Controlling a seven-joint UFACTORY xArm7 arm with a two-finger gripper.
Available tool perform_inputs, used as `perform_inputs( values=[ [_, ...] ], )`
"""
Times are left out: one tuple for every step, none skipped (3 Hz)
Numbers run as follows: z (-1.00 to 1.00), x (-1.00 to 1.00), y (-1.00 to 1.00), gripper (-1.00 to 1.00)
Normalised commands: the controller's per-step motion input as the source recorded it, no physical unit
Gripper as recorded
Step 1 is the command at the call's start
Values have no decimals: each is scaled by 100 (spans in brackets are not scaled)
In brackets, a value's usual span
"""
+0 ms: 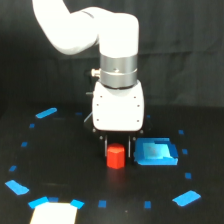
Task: Pick up the red object from the table
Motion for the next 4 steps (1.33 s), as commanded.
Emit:
perform_inputs(
  values=[
    [100, -3, 46, -100],
    [100, 35, 26, -100],
    [100, -8, 39, -100],
    [100, 16, 12, -100]
  ],
)
